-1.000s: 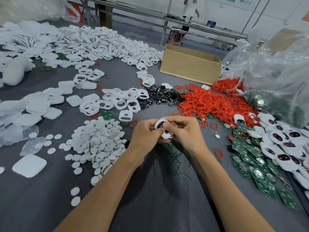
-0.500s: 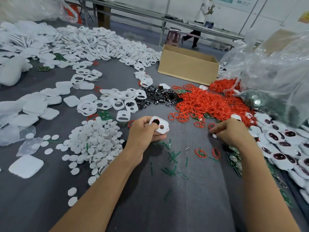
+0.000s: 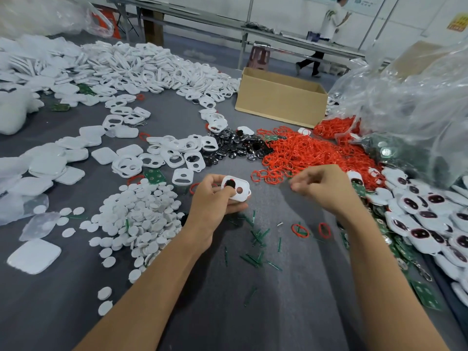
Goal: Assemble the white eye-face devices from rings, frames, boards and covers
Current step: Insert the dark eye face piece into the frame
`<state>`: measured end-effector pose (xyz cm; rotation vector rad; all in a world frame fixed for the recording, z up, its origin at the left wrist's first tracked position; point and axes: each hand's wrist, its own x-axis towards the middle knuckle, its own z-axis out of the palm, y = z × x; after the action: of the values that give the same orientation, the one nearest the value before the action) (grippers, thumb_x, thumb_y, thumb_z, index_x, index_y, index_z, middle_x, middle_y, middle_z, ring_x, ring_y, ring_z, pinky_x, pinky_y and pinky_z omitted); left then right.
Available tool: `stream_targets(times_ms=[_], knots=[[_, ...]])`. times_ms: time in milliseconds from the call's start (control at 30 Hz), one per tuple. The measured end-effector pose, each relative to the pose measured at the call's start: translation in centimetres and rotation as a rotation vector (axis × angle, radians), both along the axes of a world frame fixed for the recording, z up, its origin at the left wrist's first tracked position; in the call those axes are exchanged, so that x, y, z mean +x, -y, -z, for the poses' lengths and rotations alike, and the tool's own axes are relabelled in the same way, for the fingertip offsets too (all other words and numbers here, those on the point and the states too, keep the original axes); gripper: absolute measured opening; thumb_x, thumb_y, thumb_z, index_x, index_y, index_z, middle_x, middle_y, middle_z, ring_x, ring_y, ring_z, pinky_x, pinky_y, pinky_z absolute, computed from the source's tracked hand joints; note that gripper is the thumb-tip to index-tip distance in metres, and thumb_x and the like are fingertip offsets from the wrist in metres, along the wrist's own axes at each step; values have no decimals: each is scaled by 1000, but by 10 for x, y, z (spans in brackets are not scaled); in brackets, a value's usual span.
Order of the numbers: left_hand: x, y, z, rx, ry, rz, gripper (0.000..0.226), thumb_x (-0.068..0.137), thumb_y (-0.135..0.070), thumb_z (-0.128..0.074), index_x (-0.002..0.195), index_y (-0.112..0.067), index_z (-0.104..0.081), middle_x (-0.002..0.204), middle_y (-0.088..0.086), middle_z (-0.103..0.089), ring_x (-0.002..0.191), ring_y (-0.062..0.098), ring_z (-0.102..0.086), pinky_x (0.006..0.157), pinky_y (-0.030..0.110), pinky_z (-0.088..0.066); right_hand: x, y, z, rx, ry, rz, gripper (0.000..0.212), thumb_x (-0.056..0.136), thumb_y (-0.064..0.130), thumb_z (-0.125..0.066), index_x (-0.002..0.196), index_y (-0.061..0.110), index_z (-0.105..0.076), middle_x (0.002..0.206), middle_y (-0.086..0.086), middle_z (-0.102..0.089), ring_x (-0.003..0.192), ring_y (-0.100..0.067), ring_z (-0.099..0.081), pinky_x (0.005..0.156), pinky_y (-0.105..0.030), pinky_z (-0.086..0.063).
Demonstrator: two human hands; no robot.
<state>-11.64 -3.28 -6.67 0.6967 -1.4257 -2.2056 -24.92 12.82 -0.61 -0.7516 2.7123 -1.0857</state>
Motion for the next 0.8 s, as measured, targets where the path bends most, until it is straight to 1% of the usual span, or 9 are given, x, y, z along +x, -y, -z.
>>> stream_targets(times_ms=[100,167,233,333,400,467,533,633,800], knots=[[0,-1,0,16,-17,-14,20,91,9,-48,105,-5,-54,107,21,-66,86,31,-73,67,31,-61,26,28,-1,-295,117,-113,11,75,0,-77,75,11,-74,58,-4,-67,50,-11,-58,55,-22,-51],[1,-1,-1,-11,-24,-15,21,92,7,-47,107,-2,-59,106,22,-68,92,32,-72,72,32,-61,40,42,3,-380,193,-153,14,76,-2,-76,72,11,-72,58,-6,-68,51,-18,-62,53,-24,-53],[1,-2,-1,-39,-32,-10,21,93,6,-47,103,-1,-64,101,21,-70,91,29,-71,74,29,-61,49,52,12,-380,191,-138,16,77,-2,-75,71,13,-71,58,-6,-68,52,-18,-61,55,-26,-52],[1,-5,-1,-37,-69,-11,23,92,8,-47,93,-5,-66,88,12,-72,78,17,-70,72,25,-60,60,61,25,-332,19,-82,15,76,4,-75,70,18,-72,66,-2,-66,58,-12,-54,63,-24,-45],[0,-7,-2,-48,-72,-13,23,91,8,-48,91,-8,-65,87,11,-72,74,12,-70,67,20,-57,65,64,29,-321,-77,-54,12,74,8,-77,72,19,-73,79,0,-66,69,-13,-57,65,-18,-42],[0,-8,-2,-45,-80,-20,23,90,8,-49,91,-9,-65,89,12,-73,75,12,-70,65,18,-55,67,66,31,-338,-119,-39,12,74,8,-77,72,19,-72,85,1,-65,75,-11,-57,65,-12,-40],[0,-8,-3,-16,-95,-22,23,91,8,-48,92,-8,-65,89,13,-74,75,13,-71,64,18,-54,68,67,33,-353,-124,-16,11,74,7,-77,71,17,-72,84,0,-66,74,-12,-58,66,-14,-41],[1,-8,-3,-5,-106,-14,25,92,9,-47,91,-7,-65,82,8,-74,71,12,-71,63,18,-55,69,66,33,-360,-99,9,8,74,8,-78,73,14,-74,79,2,-67,67,-11,-57,66,-20,-44],[3,-7,-3,-43,-104,1,24,91,10,-50,90,-8,-66,82,8,-73,73,13,-71,65,19,-56,68,66,31,-326,-152,-9,10,74,8,-77,72,17,-74,77,4,-67,64,-8,-56,61,-17,-42]])
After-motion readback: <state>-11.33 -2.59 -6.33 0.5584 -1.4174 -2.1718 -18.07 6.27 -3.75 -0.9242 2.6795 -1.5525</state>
